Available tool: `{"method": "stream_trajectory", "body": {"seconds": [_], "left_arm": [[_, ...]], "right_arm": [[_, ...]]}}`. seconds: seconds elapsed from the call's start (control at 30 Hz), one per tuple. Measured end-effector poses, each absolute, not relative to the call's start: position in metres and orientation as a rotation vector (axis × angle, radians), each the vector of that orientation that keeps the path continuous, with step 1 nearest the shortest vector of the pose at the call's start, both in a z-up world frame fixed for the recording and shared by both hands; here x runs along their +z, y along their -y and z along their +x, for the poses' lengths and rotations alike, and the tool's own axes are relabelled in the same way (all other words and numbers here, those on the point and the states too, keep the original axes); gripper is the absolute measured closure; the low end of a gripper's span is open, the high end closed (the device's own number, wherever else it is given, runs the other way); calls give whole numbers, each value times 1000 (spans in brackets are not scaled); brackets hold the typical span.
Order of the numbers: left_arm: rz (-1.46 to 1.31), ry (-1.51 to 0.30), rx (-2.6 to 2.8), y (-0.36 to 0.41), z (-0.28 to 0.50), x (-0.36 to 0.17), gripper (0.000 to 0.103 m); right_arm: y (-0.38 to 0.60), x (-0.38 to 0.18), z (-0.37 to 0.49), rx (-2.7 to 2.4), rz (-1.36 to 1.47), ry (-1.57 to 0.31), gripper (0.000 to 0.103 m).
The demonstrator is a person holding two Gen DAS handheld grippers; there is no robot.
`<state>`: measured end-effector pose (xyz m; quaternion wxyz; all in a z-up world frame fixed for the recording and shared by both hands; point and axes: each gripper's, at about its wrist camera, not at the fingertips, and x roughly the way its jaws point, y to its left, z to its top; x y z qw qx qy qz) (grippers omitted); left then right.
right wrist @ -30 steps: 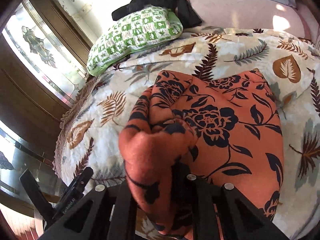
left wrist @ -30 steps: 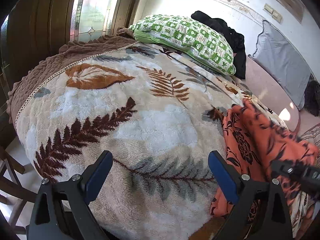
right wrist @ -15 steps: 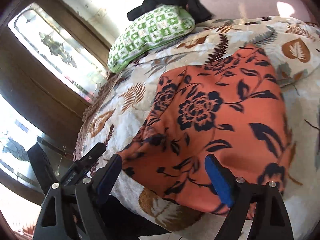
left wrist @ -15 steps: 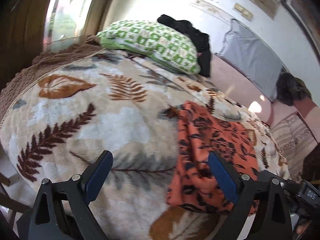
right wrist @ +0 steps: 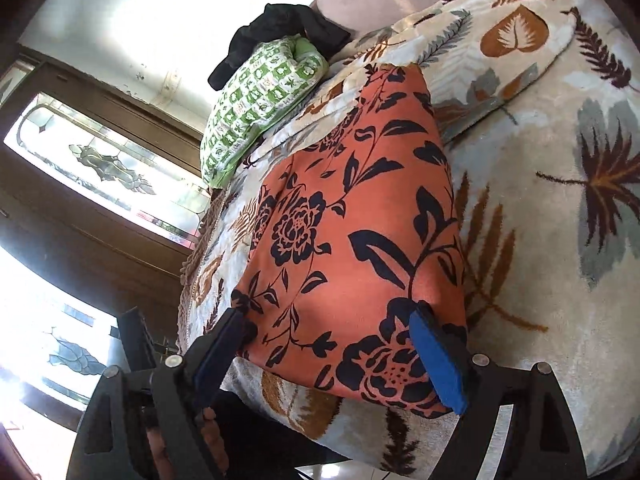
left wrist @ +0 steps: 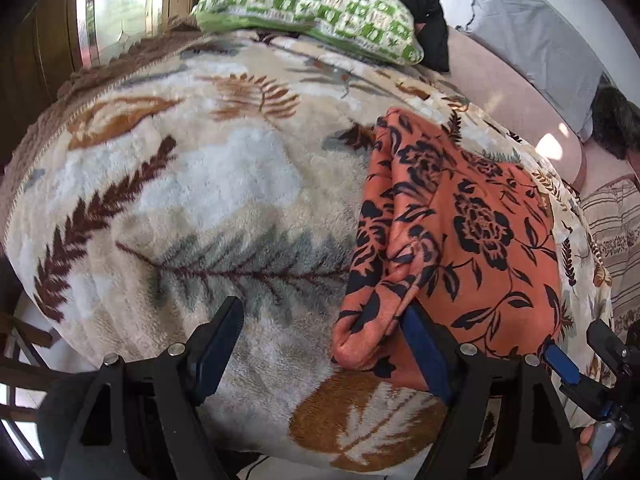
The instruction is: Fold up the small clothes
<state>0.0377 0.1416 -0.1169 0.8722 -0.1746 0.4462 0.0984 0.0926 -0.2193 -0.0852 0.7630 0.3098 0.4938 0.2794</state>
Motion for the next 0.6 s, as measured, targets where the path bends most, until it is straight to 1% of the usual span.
{"method": "stream_trajectory", "body": {"seconds": [0.13, 0.23, 0.33, 0.4, 0.43, 0.5, 0.53, 0.57, 0.6], "left_arm": [[-262, -796, 152, -118, 44, -69, 22], [-159, -755, 89, -92, 71, -58, 22], [-21, -820, 126, -77, 109, -87, 22], [56, -923, 228, -81, 128, -120, 21], [26, -960, 219, -89, 130, -135, 21], [-60, -941, 208, -102, 126, -142, 17], [-63, -938, 205, -103, 124, -142, 17], [-54, -934, 206, -103, 123, -142, 17], [-50, -930, 200, -102, 123, -143, 17]], "right_arm": [[239, -80, 96, 640, 737, -1050, 16], [268, -80, 103, 604, 802, -1021, 16], [288, -97, 125, 566, 871, -1073, 15], [287, -116, 144, 589, 935, -1152, 15], [283, -126, 151, 607, 963, -1195, 15], [264, -148, 163, 660, 984, -1311, 15], [257, -147, 167, 650, 940, -1316, 16], [250, -140, 170, 681, 905, -1300, 23], [245, -131, 173, 689, 863, -1288, 45]]}}
